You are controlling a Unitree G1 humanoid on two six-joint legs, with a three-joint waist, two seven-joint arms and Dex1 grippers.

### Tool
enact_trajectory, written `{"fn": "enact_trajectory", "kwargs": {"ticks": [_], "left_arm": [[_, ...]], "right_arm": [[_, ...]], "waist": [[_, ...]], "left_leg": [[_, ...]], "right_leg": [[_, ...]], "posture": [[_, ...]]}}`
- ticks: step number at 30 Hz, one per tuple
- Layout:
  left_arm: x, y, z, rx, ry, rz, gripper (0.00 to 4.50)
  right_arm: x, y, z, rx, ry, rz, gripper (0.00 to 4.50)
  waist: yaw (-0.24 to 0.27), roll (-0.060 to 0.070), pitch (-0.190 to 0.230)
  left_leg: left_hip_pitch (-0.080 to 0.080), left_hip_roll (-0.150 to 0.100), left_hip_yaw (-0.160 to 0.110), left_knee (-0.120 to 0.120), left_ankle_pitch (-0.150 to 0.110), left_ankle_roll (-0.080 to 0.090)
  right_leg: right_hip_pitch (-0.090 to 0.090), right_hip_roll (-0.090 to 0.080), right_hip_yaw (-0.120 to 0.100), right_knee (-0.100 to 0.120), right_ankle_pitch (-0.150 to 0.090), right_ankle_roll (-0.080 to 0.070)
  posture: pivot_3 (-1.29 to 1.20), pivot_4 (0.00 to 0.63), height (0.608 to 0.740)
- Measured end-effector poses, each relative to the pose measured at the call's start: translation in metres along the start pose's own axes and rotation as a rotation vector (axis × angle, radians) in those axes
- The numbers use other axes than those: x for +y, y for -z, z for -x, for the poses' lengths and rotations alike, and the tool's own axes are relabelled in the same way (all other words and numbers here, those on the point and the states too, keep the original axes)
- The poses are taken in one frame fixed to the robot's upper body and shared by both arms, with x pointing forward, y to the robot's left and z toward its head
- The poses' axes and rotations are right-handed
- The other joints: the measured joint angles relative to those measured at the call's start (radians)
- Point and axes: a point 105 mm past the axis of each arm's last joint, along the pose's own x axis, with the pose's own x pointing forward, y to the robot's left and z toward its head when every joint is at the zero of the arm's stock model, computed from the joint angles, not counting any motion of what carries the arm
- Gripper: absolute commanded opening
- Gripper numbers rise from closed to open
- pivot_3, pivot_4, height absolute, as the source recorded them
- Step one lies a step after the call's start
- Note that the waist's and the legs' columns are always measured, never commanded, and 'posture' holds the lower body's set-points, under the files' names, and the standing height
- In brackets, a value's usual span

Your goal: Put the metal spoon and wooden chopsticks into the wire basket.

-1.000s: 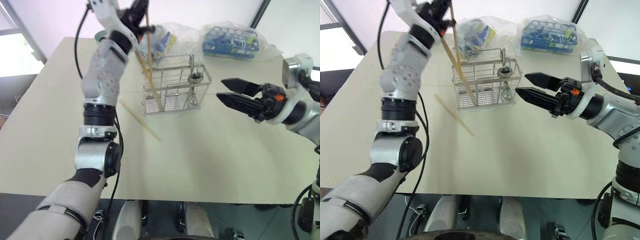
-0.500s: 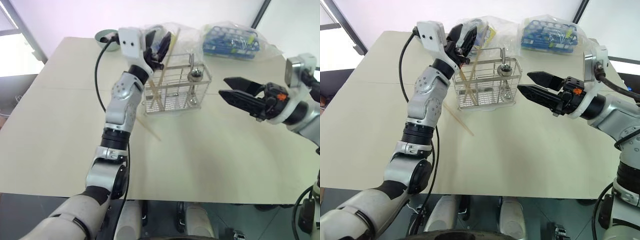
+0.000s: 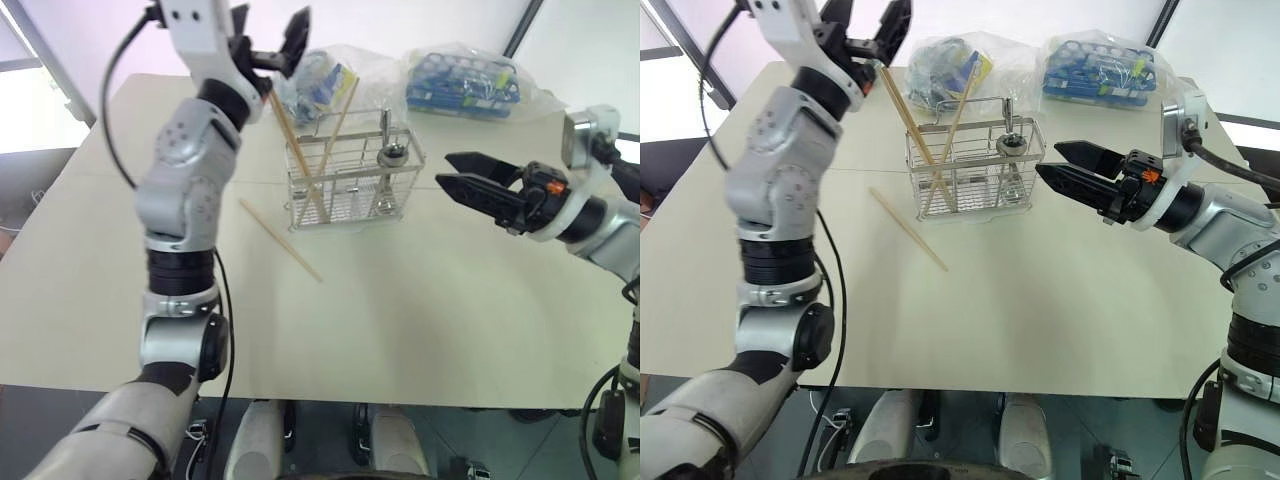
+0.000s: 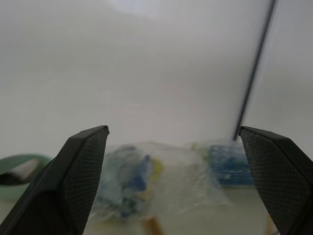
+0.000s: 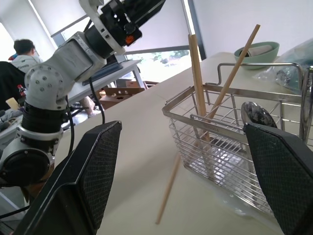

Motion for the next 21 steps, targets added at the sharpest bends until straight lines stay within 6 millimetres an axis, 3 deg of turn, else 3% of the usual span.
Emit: {"fn": "enact_trajectory", "kwargs": {"ticks": [2,5,10,21], "left_arm": [[0.021,0.018,0.003,0.137,-0.15,-0.004,4.46],[0.035,0.058,0.012,0.372,-0.296,0.014,4.46],[0.029,0.112,0.032,0.652,-0.421,0.112,4.46],[0.027,0.182,0.056,1.005,-0.553,0.104,4.46]], "right_arm": [[-0.001,0.0,0.0,-0.002,0.0,0.003,4.1],[-0.001,0.002,-0.001,0.002,-0.003,0.004,4.1],[-0.002,0.003,-0.006,0.011,-0.02,0.004,4.1],[-0.002,0.008,-0.007,0.009,-0.022,-0.003,4.1]], "waist": [[0.002,0.0,0.0],[0.005,-0.001,0.0],[0.002,-0.001,0.0],[0.004,-0.001,0.0]], "left_leg": [[0.0,0.0,0.0,0.0,0.0,0.0],[-0.001,-0.001,0.0,0.001,0.0,0.0],[-0.001,0.0,0.001,0.001,0.002,-0.003],[-0.001,-0.001,0.003,0.0,0.002,-0.003]], "right_leg": [[0.0,0.0,0.0,0.0,0.0,0.0],[0.001,0.0,0.0,0.0,0.0,0.0],[0.0,0.0,0.0,0.0,0.0,0.0],[0.0,0.0,0.0,0.0,0.0,0.0]], "posture": [[0.0,0.15,0.708],[0.0,0.15,0.708],[0.0,0.15,0.708],[0.0,0.15,0.708]]}}
